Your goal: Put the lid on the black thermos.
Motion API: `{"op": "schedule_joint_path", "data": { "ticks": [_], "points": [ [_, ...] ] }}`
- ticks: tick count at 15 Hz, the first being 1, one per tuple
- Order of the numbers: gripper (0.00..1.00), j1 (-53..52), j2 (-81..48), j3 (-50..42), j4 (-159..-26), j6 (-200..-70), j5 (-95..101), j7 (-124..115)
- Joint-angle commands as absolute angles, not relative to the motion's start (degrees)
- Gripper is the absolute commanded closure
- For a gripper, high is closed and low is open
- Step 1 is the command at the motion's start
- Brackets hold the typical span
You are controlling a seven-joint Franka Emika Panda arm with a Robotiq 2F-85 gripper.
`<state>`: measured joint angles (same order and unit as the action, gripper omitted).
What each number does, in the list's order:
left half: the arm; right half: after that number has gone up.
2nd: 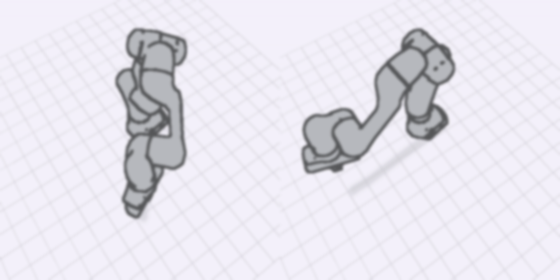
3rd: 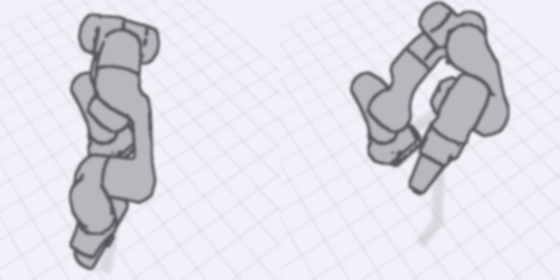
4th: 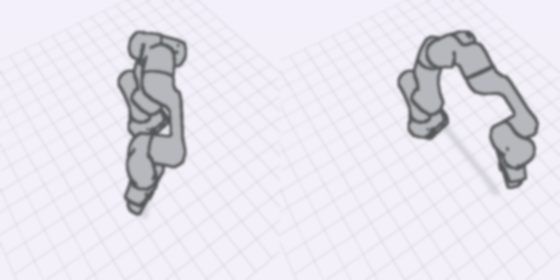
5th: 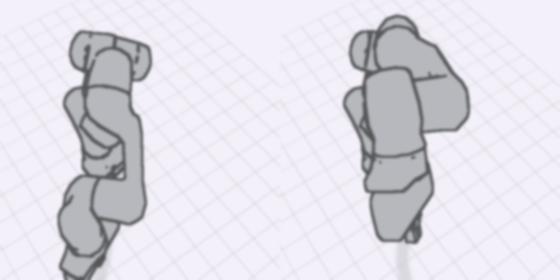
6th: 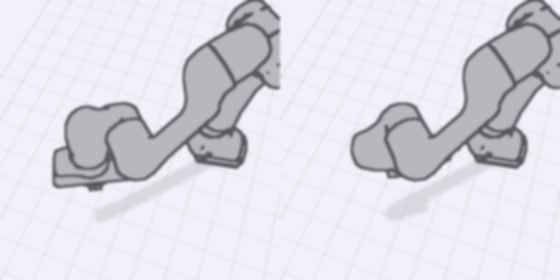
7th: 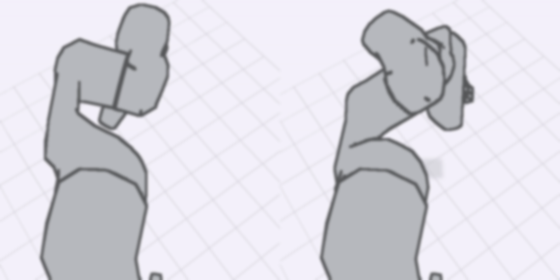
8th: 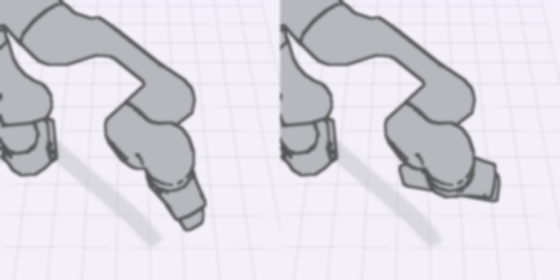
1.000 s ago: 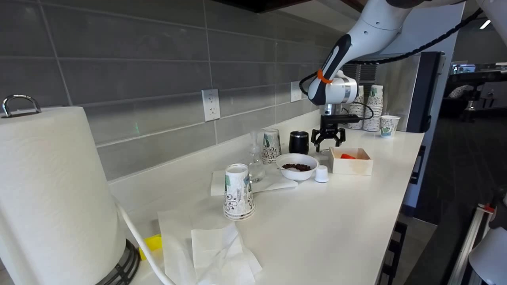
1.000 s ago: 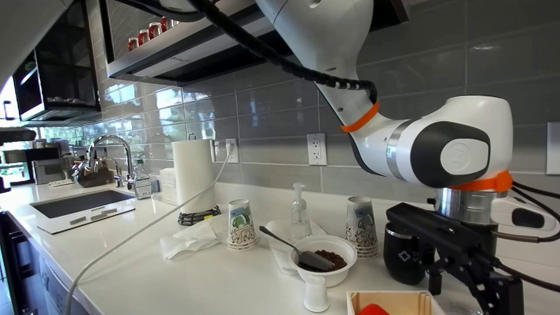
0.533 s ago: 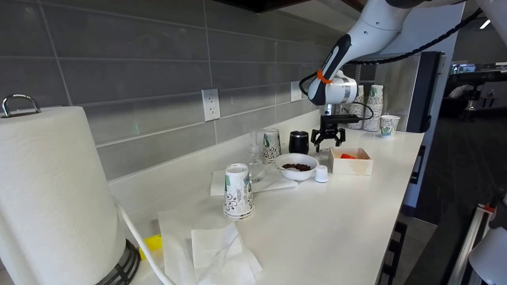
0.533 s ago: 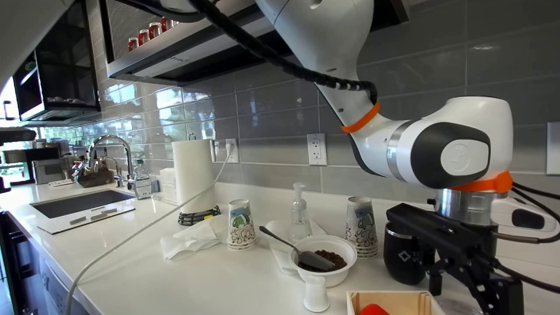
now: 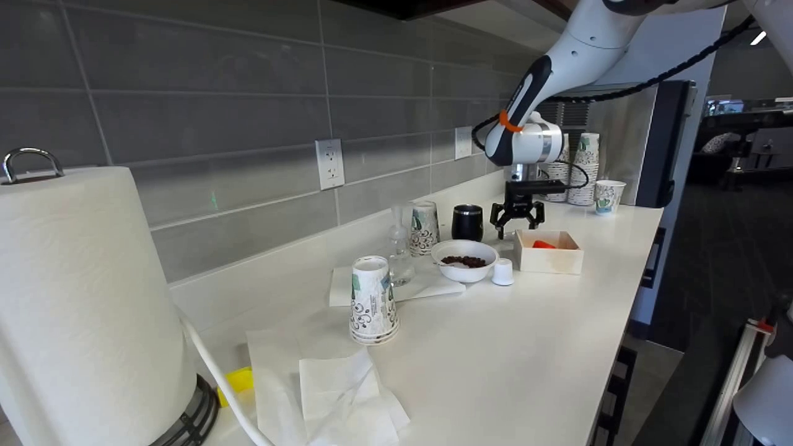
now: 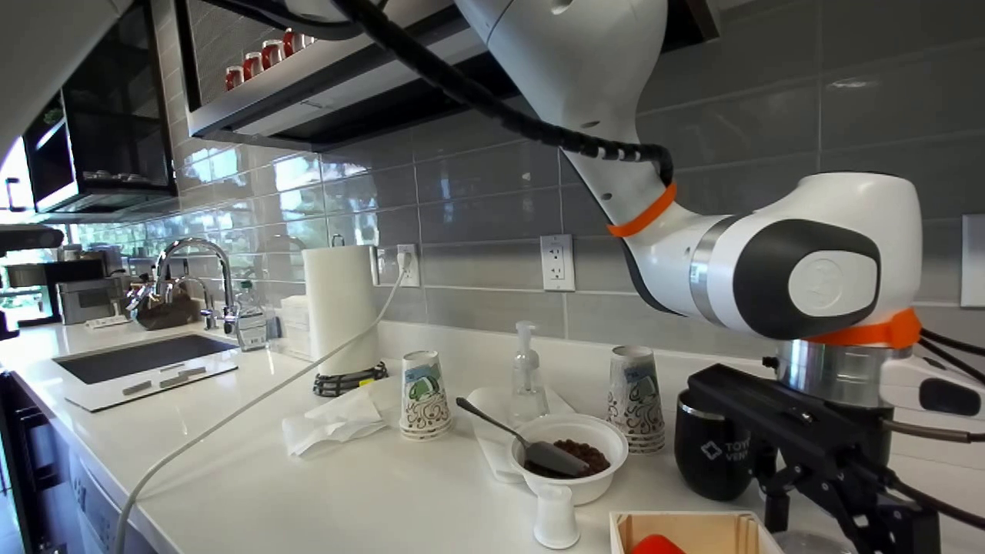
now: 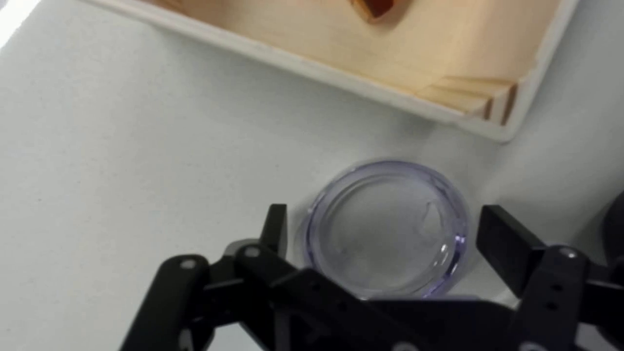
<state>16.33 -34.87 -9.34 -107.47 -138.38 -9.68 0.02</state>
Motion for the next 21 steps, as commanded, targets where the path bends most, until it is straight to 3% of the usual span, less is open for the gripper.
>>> {"op": "schedule_joint_path", "data": {
  "ticks": [1, 14, 15, 17, 21],
  "points": [
    [0.00, 17.03, -35.22, -8.96, -106.29, -138.55, -10.23, -0.38],
    [0.00, 16.96, -36.05, -8.82, -106.28, -139.28, -10.49, -0.90],
    [0.18, 16.97, -36.09, -8.78, -106.30, -139.35, -10.54, -0.96],
    [0.34, 16.99, -36.11, -8.71, -106.25, -139.47, -10.61, -1.14],
    [0.34, 17.00, -36.22, -8.63, -106.18, -139.95, -10.69, -1.51]
  ]
}}
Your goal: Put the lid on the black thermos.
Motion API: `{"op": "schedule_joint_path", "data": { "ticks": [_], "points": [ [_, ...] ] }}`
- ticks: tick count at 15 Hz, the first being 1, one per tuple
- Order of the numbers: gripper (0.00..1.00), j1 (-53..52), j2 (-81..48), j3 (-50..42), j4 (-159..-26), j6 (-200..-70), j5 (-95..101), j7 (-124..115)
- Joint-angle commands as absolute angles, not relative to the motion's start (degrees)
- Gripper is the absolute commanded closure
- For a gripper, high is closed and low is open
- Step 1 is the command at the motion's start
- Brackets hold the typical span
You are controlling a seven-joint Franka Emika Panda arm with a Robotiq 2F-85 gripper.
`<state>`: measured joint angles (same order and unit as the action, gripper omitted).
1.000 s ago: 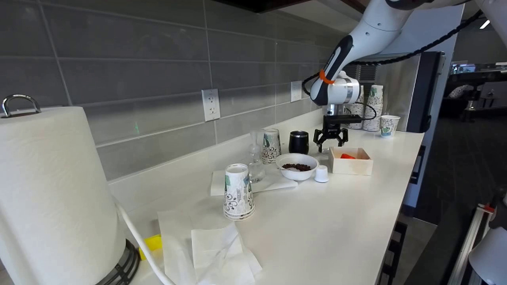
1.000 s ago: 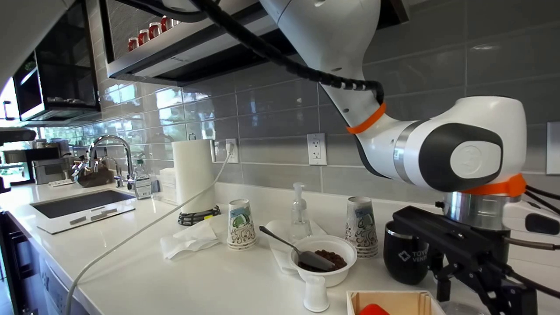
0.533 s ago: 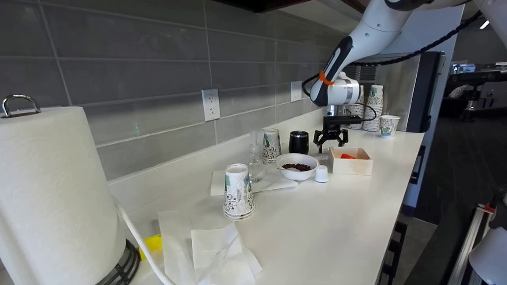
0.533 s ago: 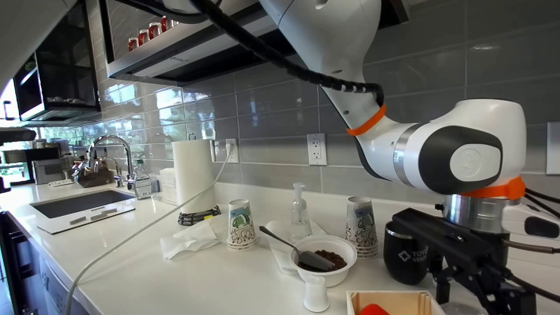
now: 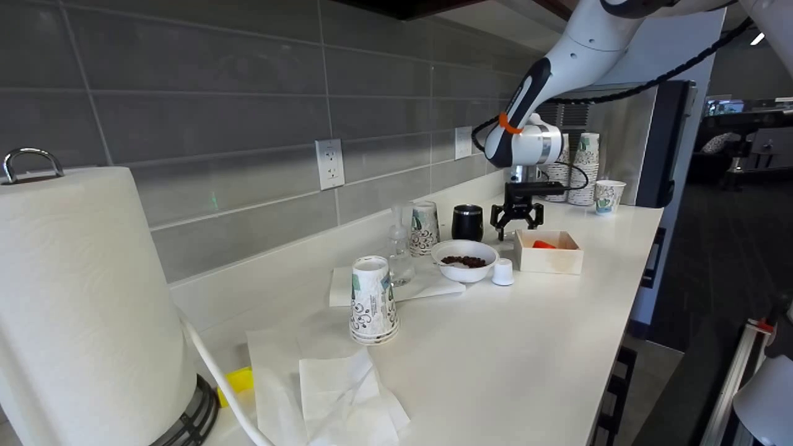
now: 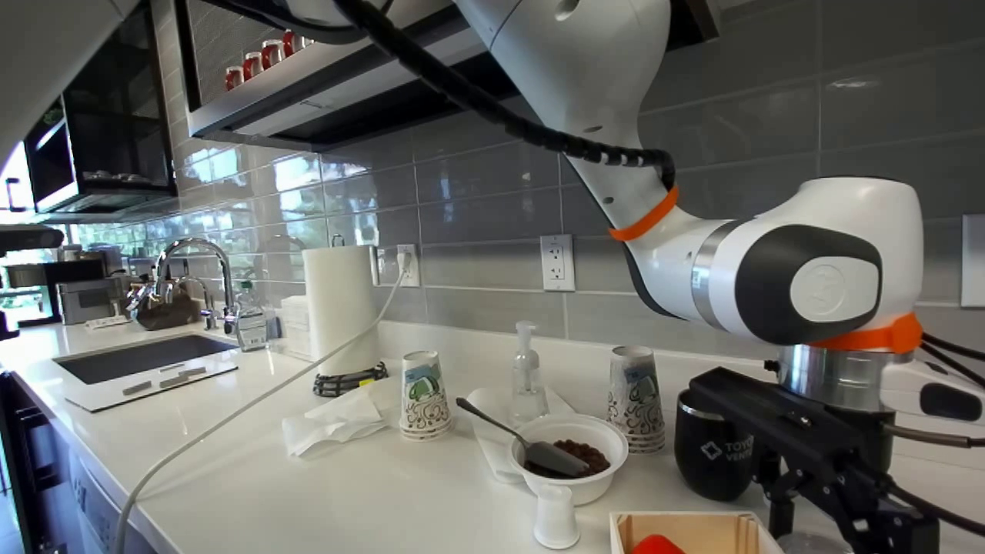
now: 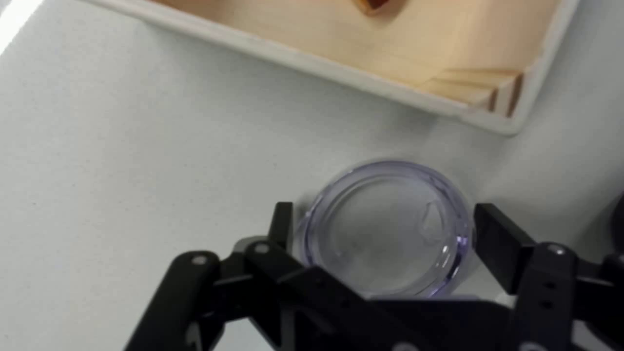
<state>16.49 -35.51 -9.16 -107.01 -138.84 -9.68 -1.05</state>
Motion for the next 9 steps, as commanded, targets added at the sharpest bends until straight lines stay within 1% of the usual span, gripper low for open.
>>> {"op": "schedule_joint_path", "data": {
  "ticks": [1, 9],
  "points": [
    [0.34, 17.14, -35.93, -8.60, -106.13, -139.54, -10.82, -1.54],
    [0.34, 17.90, -29.00, -9.66, -107.49, -135.42, -10.46, -2.29]
  ]
}}
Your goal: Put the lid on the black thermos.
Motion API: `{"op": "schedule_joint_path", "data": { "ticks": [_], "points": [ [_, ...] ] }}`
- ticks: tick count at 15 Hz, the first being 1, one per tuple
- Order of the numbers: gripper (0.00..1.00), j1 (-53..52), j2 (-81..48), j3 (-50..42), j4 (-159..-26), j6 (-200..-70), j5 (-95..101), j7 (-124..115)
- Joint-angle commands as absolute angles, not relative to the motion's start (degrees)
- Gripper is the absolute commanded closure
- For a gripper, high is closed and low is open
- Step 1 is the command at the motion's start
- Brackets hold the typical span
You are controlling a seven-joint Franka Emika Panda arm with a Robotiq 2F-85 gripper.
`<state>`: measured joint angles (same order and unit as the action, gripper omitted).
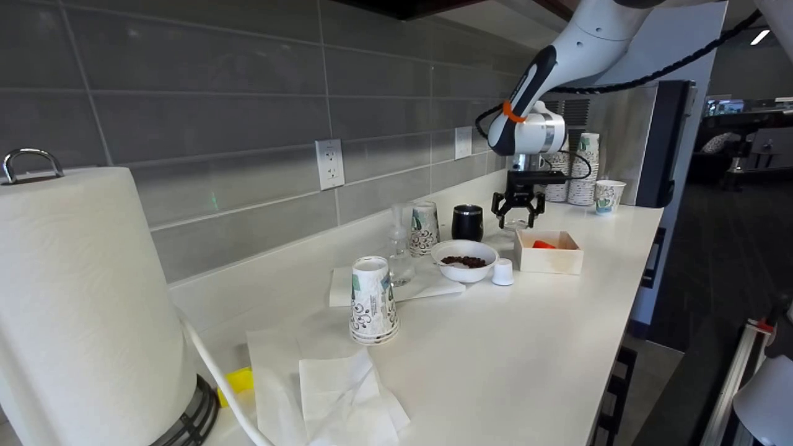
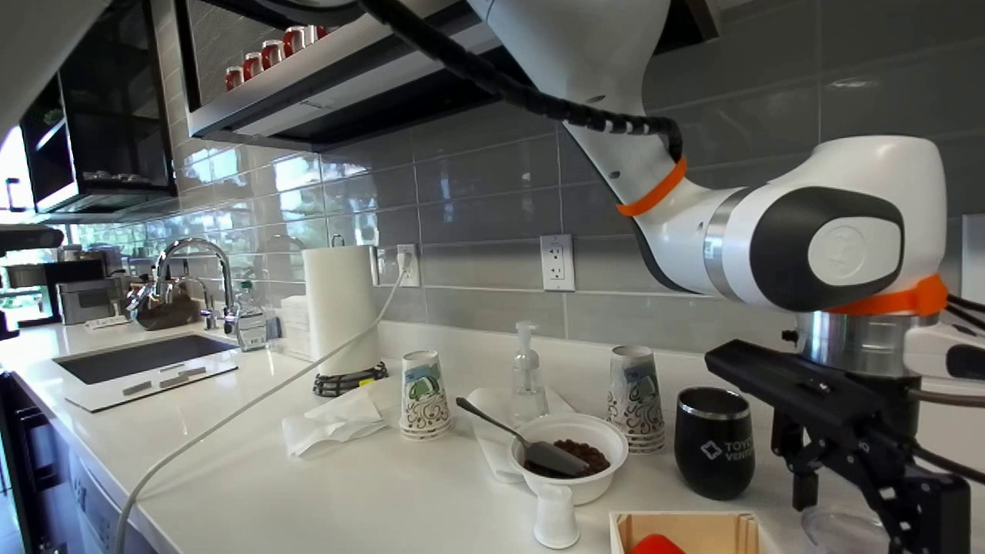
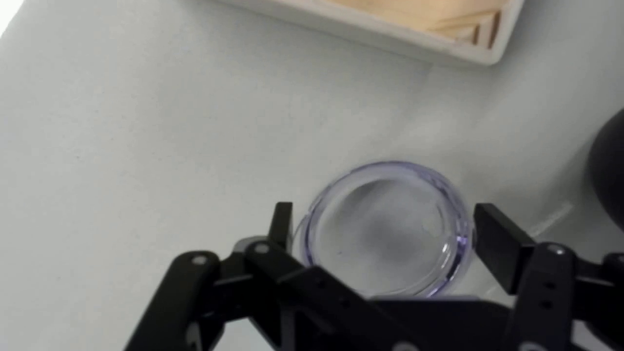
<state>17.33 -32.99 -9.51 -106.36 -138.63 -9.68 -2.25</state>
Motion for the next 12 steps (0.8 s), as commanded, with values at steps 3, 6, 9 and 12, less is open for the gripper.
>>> {"op": "schedule_joint_path", "data": {
  "ticks": [3, 6, 9, 12],
  "points": [
    [0.34, 18.51, -25.81, -9.13, -108.04, -132.23, -11.43, -1.05],
    [0.34, 17.86, -23.62, -9.13, -107.90, -130.13, -11.38, -1.22],
    [0.34, 16.96, -22.05, -8.77, -107.12, -128.80, -11.06, -1.46],
    [0.34, 15.68, -21.36, -8.05, -106.20, -127.61, -10.64, -1.54]
  ]
}}
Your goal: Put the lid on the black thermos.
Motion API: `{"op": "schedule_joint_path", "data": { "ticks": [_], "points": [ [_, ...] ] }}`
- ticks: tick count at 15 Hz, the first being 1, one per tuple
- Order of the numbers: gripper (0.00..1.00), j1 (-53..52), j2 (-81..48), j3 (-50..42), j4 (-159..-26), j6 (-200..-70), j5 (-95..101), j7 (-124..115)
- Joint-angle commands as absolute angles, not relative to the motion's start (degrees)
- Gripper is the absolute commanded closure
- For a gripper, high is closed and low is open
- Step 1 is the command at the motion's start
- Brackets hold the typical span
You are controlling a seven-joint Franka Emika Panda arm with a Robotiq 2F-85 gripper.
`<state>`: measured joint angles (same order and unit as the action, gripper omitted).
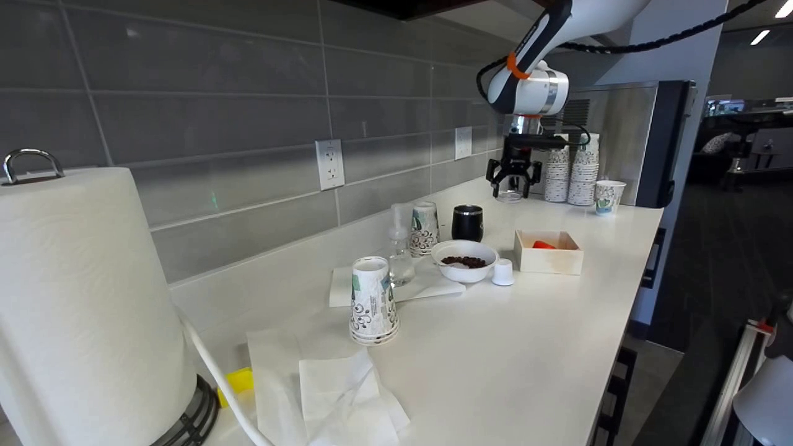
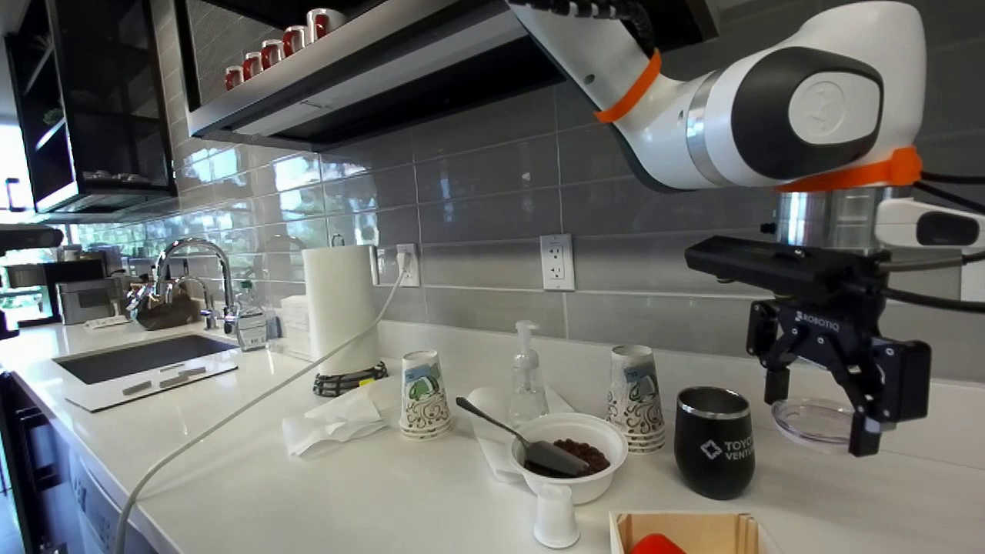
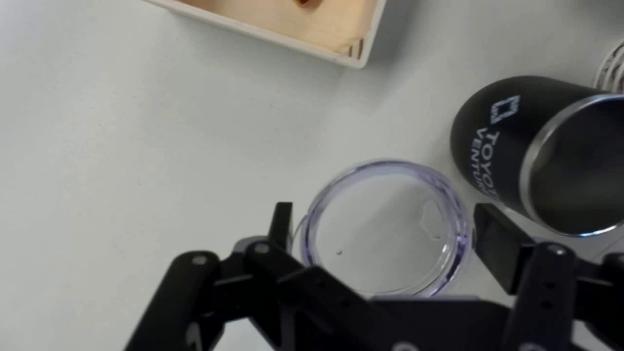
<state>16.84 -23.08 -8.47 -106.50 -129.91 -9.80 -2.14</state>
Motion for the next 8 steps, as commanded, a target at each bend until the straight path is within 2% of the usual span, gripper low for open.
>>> {"op": "schedule_joint_path", "data": {
  "ticks": [1, 8],
  "points": [
    [0.34, 15.17, -21.25, -7.75, -105.87, -127.15, -10.52, -1.58],
    [0.34, 12.04, -21.80, -6.18, -103.54, -124.72, -9.78, -1.66]
  ]
}}
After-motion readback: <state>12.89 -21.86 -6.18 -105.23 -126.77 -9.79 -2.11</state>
